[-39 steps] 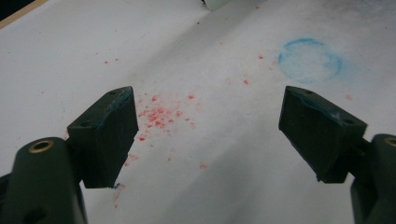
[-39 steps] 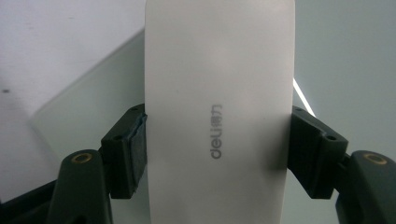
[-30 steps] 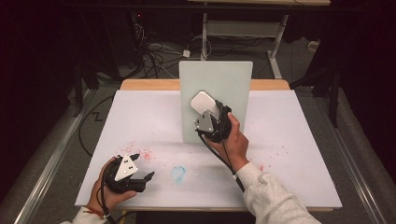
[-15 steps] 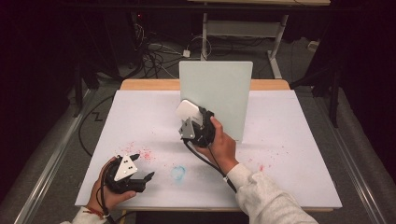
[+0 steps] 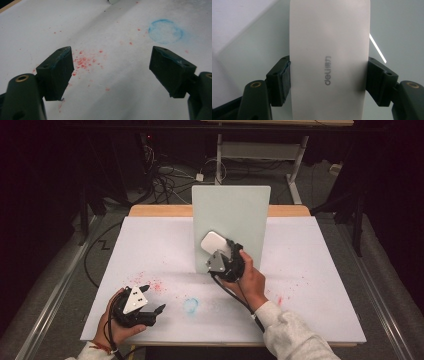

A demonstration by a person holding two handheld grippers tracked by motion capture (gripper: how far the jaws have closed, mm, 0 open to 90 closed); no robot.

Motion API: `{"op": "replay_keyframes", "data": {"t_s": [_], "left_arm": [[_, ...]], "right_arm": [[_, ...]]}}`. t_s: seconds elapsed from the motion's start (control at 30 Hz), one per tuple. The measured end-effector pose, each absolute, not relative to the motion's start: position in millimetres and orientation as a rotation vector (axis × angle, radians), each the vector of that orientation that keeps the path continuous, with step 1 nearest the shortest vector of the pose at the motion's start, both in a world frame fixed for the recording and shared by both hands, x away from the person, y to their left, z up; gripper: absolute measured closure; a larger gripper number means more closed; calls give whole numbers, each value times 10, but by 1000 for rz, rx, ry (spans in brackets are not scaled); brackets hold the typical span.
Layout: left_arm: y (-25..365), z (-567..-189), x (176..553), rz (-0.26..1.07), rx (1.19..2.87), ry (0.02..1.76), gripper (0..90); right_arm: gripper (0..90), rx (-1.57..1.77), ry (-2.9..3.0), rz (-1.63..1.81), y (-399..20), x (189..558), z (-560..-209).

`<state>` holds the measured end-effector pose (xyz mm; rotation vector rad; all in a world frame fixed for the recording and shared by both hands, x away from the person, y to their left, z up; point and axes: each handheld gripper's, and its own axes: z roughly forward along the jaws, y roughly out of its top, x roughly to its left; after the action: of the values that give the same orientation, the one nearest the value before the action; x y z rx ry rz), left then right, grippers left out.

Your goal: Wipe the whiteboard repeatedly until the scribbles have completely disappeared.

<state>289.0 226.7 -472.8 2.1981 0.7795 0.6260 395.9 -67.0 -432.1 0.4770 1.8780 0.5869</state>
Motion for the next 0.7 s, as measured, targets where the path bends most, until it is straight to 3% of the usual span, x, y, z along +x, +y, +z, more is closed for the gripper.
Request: {"op": "replay_keyframes", "data": {"t_s": [0.3, 0.7], "left_arm": [[2248, -4733, 2897, 628, 2208, 776, 189], [2250, -4727, 2889, 634, 2205, 773, 189]], "right_arm": [[309, 611, 1797, 626, -1172, 4004, -4187], [309, 665, 1779, 685, -1399, 3966, -4134]]}}
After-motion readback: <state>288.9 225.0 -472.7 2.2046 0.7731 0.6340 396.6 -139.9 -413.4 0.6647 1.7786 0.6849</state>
